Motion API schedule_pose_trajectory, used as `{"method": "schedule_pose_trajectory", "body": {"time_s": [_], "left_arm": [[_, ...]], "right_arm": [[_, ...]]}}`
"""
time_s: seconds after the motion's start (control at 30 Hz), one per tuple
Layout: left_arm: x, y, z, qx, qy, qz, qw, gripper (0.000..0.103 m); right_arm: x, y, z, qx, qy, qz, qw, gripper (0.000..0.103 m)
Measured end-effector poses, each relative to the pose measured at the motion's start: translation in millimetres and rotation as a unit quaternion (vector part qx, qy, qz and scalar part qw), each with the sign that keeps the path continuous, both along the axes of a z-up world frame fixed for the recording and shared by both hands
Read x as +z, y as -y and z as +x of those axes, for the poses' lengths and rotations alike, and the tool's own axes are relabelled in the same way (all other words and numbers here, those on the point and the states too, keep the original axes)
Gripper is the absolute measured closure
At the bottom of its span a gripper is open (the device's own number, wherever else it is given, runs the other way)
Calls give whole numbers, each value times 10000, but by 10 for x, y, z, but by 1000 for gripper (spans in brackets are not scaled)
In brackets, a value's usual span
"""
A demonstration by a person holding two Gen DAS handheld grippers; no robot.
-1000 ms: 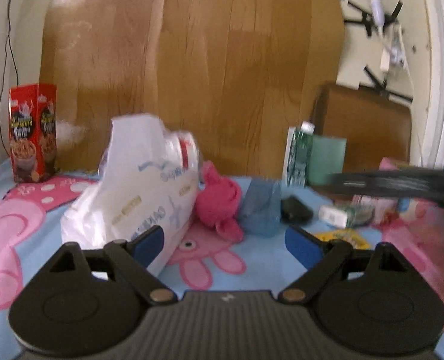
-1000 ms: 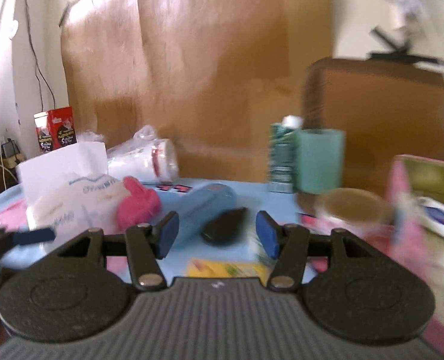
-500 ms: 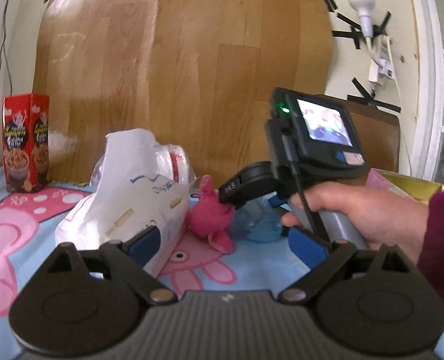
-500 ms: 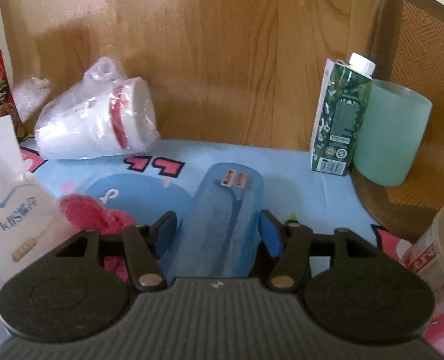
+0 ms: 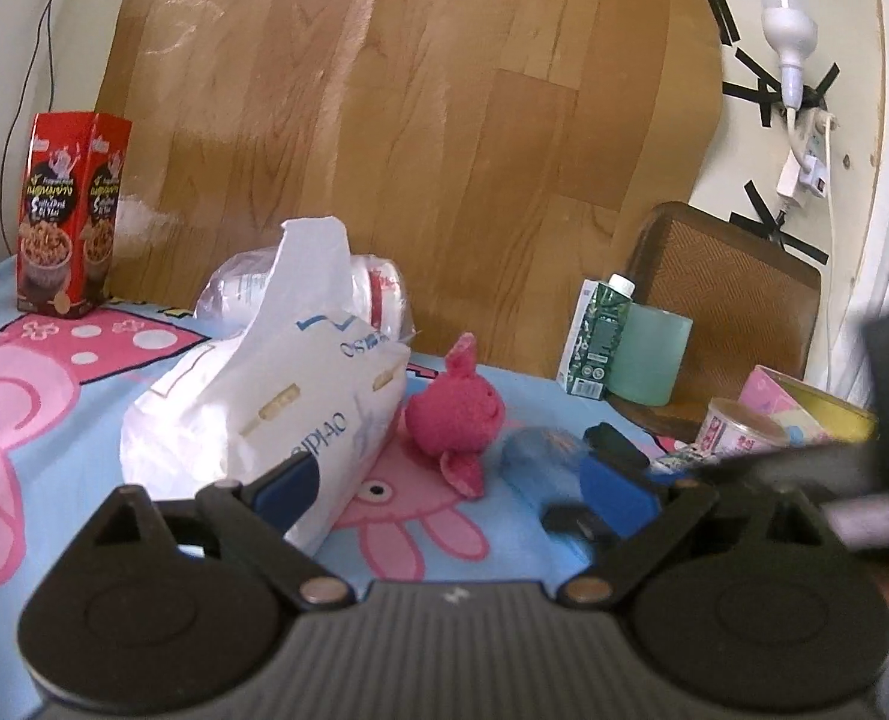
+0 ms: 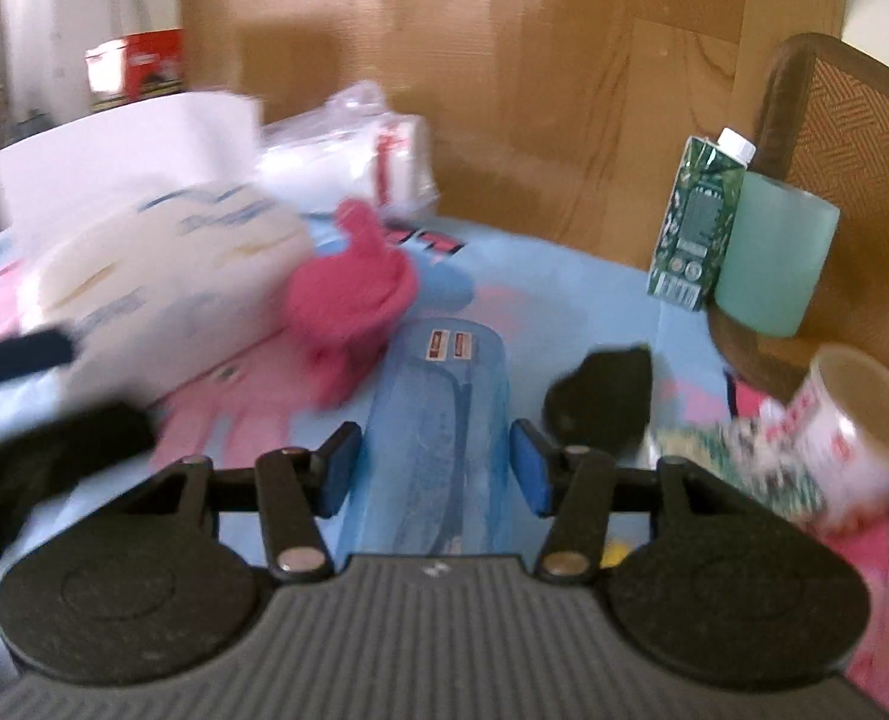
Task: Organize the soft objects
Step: 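Lower the right gripper onto the blue plastic case and close on it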
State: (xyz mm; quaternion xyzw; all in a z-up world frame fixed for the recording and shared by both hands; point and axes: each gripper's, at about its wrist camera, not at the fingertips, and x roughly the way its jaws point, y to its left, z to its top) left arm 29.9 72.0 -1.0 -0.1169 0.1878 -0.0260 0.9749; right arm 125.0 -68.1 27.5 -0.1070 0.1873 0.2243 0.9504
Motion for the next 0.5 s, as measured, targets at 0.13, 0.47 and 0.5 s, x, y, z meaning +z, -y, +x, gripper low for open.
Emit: {"method": "schedule_pose_trajectory", "body": {"time_s": [0.13, 0.47, 0.5], "left_arm": [[-10, -17, -7, -46, -50, -75, 9999, 4], [-31, 73, 12, -138, -174, 132, 9997, 1], [-31, 77, 15, -150, -181, 138, 9996, 1]], "right_arm": [[-107, 171, -424, 868, 11, -182, 9961, 46], [-391, 773, -939, 1051, 60, 230, 9942, 23], [-421, 853, -958, 967, -8, 413, 9945, 23]]}}
